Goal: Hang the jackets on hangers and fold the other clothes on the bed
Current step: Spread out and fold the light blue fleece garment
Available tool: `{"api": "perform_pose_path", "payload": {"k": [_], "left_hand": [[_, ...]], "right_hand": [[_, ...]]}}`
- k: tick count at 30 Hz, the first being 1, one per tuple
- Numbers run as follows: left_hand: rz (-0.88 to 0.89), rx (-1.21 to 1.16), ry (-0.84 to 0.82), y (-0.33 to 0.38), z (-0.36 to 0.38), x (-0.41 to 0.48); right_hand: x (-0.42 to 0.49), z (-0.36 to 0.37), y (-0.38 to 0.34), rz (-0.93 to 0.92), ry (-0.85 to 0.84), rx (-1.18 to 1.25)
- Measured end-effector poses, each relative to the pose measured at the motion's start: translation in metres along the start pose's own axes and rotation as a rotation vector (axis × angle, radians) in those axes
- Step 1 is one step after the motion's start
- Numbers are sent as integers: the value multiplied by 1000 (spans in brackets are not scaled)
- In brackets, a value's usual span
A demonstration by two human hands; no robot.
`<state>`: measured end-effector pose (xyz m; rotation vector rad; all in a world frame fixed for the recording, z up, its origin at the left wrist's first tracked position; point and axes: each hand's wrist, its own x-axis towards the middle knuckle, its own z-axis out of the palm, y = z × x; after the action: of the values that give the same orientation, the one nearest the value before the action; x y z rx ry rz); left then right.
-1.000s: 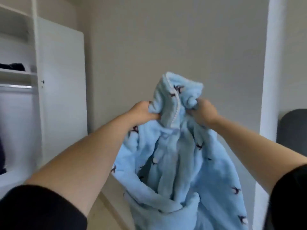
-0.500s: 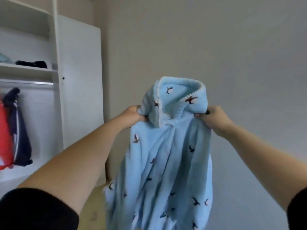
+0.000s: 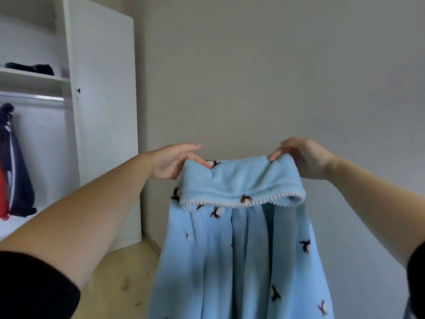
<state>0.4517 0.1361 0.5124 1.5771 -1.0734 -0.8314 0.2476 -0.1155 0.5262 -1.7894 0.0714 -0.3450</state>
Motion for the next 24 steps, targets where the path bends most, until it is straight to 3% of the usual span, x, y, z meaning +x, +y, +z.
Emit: {"api": "perform_pose_path", "payload": {"k": [3, 6, 8, 10, 12, 14, 16, 20, 22, 24], "left_hand": [[49, 292, 62, -3, 6, 4], [9, 552, 107, -7, 15, 9], [-52, 791, 137, -2, 17, 12], [27, 965, 370, 4, 16, 15], [165, 901, 623, -4, 11, 16], [123, 921, 531, -22, 15, 14], [-10, 1026, 432, -42, 20, 18], [71, 958, 796, -50, 29, 27], [87, 1135, 863, -48, 38, 31], [26, 1286, 829, -46, 48, 35]], "right_hand": [[-4, -1, 2, 38, -77, -387], [-1, 6, 8, 71, 39, -1201], [3, 12, 7, -31, 164, -1420], [6, 13, 7, -237, 398, -1333], [3, 6, 20, -311, 541, -1011], [-1, 7, 44, -118, 366, -913], [3, 9, 69, 59, 225, -1016], [22, 14, 80, -142, 582, -1000], [28, 16, 83, -45, 613, -966], [33, 16, 85, 79, 577, -989]]}}
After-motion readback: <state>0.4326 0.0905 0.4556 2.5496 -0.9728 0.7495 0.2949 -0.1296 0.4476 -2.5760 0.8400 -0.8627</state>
